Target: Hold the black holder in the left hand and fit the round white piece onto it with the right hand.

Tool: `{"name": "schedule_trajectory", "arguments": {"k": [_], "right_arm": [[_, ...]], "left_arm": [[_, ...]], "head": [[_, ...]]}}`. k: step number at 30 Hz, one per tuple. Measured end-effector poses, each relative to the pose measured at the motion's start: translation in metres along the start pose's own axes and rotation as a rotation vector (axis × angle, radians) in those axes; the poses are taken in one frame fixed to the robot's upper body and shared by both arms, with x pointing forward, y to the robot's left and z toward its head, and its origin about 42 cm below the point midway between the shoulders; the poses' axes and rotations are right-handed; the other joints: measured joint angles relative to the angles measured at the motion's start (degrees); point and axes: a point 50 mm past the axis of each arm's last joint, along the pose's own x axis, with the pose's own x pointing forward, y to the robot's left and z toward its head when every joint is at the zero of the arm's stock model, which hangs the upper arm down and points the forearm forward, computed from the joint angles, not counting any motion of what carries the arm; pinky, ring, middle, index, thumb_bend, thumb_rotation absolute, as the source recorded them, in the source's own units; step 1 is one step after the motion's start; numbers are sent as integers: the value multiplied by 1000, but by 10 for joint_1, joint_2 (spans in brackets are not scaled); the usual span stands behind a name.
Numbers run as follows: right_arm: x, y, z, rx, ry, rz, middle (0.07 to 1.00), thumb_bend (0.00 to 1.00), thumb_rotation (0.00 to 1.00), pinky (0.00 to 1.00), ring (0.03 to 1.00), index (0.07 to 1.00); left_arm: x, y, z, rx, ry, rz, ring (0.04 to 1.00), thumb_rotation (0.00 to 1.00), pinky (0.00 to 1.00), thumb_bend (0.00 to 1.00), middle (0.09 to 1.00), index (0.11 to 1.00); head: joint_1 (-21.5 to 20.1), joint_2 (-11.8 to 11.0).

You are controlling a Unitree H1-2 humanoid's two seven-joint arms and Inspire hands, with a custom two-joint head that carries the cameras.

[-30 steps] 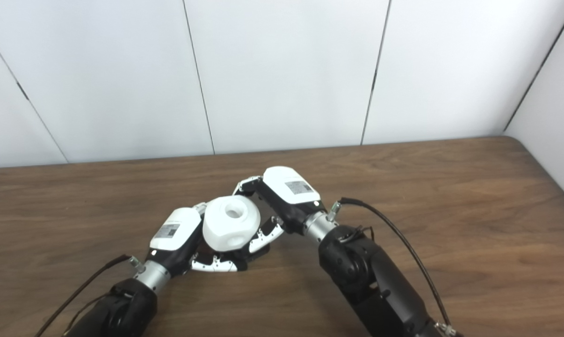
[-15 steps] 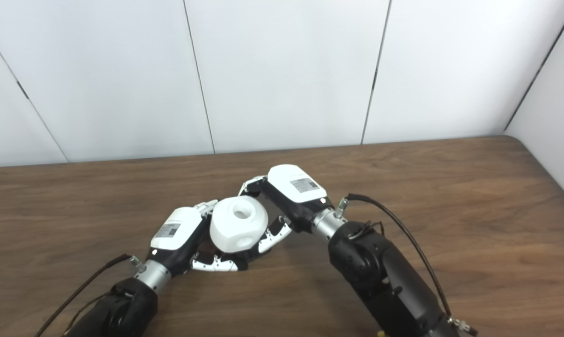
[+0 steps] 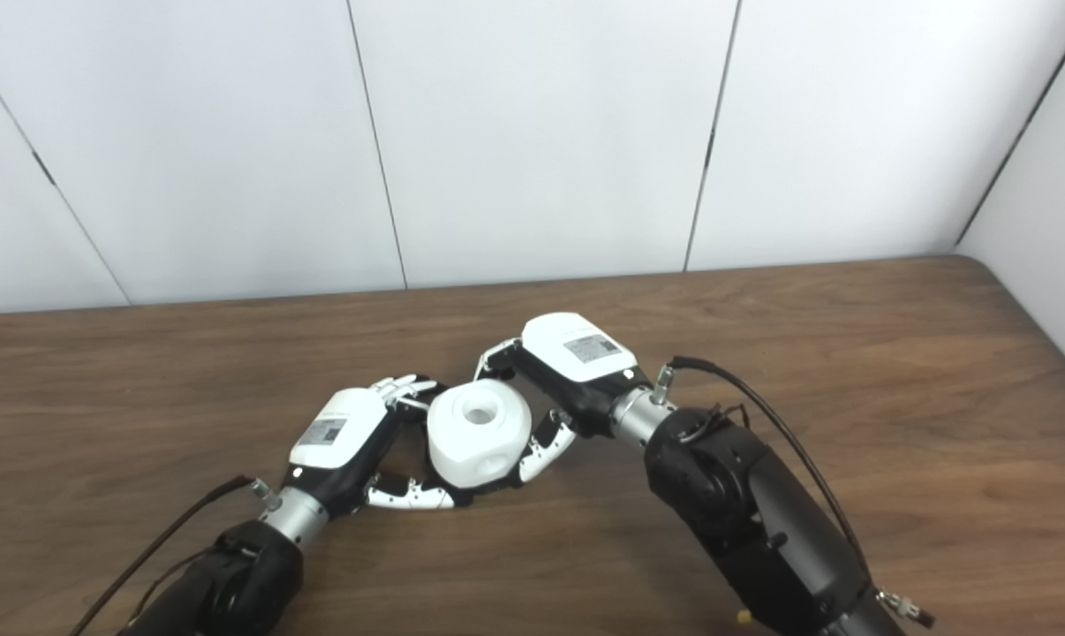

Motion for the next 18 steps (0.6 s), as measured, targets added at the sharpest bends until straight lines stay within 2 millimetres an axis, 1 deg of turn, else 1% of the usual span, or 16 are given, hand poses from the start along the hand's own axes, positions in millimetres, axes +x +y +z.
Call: {"name": "schedule_trajectory", "arguments": {"k": [6,16,17,18], "right_arm": [[1,0,1,-9,-2,-2,670,519,136,582,679,482],[1,0,1,-3,-3,-1,665,517,148,596,674,492],[1,0,1,3,-4,1,672,667,207,599,678,616],[1,0,1,8,-5,5,690,727,245,599,684,699]], "left_arm": [[0,-1,0,0,0,-2,905,56,909,524,848,485],[0,-1,1,2,-1,-4,902,57,904,524,843,484],[0,-1,1,2,-1,-4,903,57,907,524,844,484],[0,-1,1,2,-1,-4,903,57,907,524,843,484]], "head": [[3,3],[2,3],[1,3],[1,4]]}}
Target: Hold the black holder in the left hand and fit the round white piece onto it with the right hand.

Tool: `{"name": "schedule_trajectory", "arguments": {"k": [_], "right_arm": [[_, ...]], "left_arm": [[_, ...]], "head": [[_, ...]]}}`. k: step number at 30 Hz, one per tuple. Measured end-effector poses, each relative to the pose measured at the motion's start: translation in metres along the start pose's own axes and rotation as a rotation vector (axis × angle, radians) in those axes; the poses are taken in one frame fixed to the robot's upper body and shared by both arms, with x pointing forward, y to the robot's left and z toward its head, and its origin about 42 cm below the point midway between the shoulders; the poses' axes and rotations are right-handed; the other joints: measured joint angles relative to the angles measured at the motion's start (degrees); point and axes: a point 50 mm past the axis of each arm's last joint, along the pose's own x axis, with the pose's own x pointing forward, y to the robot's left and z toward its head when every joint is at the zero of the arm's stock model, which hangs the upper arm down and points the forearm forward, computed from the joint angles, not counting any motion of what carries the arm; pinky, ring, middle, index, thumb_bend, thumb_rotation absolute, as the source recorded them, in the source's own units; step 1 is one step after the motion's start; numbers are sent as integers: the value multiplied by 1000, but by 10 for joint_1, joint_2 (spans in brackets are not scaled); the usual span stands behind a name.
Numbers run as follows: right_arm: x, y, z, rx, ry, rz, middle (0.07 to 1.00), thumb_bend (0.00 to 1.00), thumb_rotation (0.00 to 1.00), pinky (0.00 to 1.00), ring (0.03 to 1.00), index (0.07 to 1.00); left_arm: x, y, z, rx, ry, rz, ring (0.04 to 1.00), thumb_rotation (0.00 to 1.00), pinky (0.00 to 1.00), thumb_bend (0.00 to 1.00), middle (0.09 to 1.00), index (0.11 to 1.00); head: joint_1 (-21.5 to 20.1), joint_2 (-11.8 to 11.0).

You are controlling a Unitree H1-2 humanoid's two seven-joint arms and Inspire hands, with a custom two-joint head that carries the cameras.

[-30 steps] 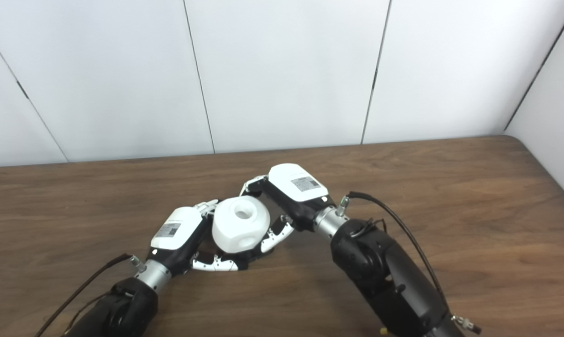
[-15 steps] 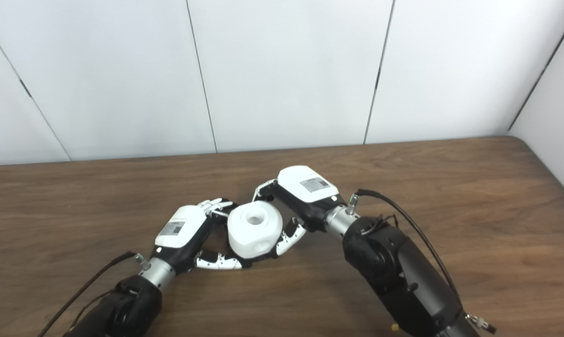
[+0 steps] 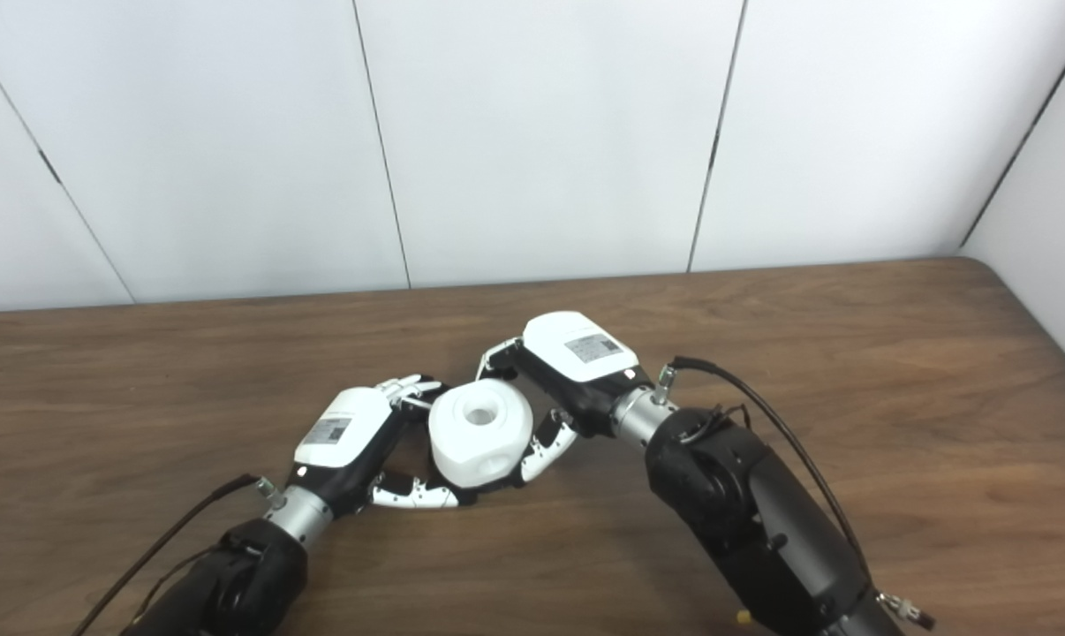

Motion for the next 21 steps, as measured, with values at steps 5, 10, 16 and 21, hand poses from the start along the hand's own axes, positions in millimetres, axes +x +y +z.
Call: {"name": "schedule_trajectory", "arguments": {"k": [5,10,16,21], "right_arm": [[0,3,0,3,3,47,733,826,287,595,694,852],[-1,4,0,3,4,61,746,844,270,589,694,860],[-1,4,0,-3,8,63,761,847,274,595,702,881],[-1,5,0,-6,11,61,761,849,258,583,694,904]], "left_arm": [[0,0,0,0,0,0,909,57,913,524,851,485],[0,0,0,-1,1,1,909,56,907,524,848,485],[0,0,1,-1,1,1,904,56,909,524,848,484],[0,0,1,1,0,0,899,57,900,524,843,485]], "head": [[-1,-1],[0,1],[0,2],[-1,3]]}}
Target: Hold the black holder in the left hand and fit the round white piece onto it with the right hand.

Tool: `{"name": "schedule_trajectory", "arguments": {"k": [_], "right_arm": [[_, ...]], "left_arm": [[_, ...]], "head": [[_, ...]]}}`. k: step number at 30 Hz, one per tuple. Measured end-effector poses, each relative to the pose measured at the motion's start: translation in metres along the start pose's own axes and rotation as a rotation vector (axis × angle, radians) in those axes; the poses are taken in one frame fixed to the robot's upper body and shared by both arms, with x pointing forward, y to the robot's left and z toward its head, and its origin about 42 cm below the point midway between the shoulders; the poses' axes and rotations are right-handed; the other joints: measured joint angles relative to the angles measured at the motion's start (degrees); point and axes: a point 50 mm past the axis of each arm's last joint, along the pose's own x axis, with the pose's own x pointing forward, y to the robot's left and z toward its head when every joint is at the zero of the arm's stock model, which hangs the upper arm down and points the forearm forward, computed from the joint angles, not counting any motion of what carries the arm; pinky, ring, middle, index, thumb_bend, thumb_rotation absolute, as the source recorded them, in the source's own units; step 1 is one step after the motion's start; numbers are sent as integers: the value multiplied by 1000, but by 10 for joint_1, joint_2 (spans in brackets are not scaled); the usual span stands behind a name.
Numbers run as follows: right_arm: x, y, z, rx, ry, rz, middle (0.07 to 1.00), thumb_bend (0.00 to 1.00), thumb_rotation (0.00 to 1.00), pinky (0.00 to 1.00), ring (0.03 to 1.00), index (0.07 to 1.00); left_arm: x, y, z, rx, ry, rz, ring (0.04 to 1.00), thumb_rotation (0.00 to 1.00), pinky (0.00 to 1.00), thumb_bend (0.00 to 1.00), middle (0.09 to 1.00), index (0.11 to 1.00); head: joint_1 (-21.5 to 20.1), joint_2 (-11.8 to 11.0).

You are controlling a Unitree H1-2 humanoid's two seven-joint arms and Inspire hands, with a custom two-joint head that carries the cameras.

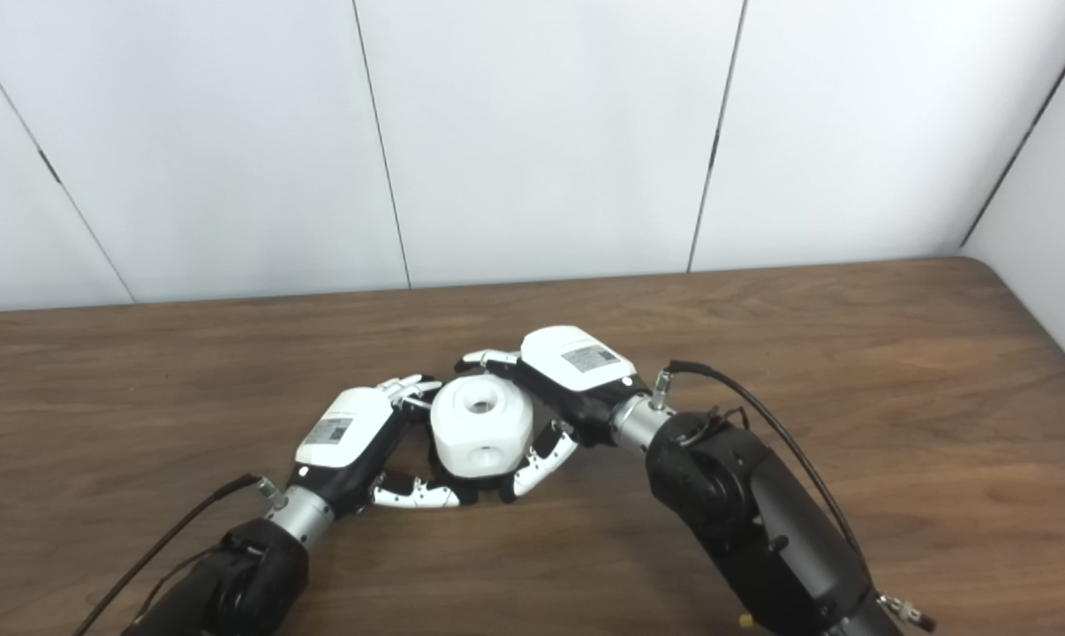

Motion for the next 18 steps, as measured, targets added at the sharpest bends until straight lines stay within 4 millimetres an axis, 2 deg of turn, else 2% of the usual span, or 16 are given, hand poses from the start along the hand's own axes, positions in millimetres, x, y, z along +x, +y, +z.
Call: {"name": "schedule_trajectory", "arguments": {"k": [8,12,18], "right_arm": [[-1,0,-1,17,2,-9,832,878,247,606,738,996],[-2,-4,-6,45,10,-48,869,915,267,599,756,1000],[-7,-13,-17,73,33,-83,993,982,281,643,805,1000]], "left_arm": [[0,0,0,0,0,0,910,56,922,524,852,485],[0,0,0,0,0,0,904,56,918,524,848,485],[0,0,0,0,0,0,907,55,921,524,847,484]], "head": [[1,0],[2,0],[2,-1]]}}
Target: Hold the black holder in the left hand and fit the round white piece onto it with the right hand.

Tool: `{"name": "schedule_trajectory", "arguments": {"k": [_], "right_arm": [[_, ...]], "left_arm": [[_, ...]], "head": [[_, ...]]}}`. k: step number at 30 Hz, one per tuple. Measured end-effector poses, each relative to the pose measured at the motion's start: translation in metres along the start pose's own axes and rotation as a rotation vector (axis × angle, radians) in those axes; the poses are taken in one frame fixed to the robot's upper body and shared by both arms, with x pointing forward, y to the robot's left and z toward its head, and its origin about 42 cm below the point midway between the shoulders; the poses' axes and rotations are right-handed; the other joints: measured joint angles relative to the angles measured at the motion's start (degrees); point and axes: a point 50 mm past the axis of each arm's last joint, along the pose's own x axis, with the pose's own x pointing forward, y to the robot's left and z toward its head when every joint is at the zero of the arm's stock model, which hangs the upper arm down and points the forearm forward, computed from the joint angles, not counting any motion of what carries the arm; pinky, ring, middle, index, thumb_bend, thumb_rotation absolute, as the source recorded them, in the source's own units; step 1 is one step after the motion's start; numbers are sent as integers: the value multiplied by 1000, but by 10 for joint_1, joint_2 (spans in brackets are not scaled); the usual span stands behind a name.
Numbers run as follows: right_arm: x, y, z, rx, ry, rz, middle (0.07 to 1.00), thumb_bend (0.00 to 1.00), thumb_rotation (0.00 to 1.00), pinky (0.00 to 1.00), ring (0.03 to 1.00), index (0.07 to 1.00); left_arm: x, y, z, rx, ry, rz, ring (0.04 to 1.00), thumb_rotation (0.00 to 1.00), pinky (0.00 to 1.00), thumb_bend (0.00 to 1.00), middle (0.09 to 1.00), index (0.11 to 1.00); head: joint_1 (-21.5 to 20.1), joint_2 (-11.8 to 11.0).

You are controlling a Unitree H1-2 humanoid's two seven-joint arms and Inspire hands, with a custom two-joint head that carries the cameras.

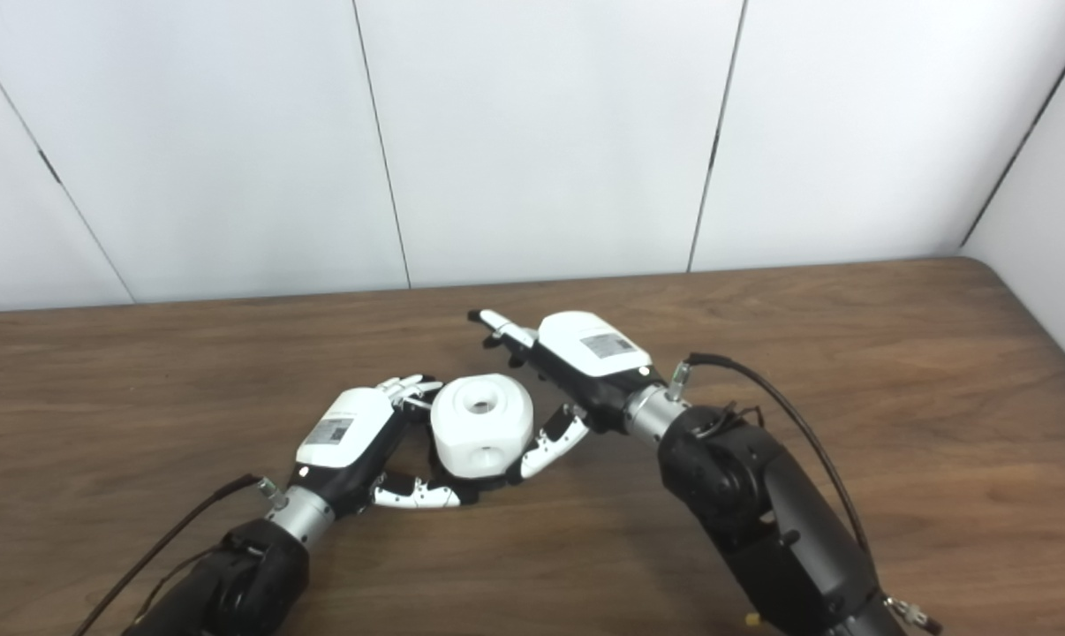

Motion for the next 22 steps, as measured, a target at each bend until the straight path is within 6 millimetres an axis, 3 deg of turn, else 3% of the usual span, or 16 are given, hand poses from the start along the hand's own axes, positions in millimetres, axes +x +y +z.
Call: {"name": "schedule_trajectory", "arguments": {"k": [11,16,19,22], "right_arm": [[-26,-44,-20,2,57,-49,1000,1000,249,642,835,1000],[-39,-56,-27,-9,66,40,997,959,100,618,865,1000],[-51,-69,-37,-1,105,65,930,867,10,597,824,977],[-63,-82,-48,20,152,-20,824,822,0,584,750,859]], "left_arm": [[0,0,-1,1,1,-1,904,58,897,524,848,484],[0,0,0,1,0,-1,905,57,910,524,850,485],[0,1,0,1,0,-1,906,56,916,524,853,485],[0,1,-1,1,2,-2,906,56,915,524,854,485]], "head": [[-2,0],[2,1],[2,-1],[3,-1]]}}
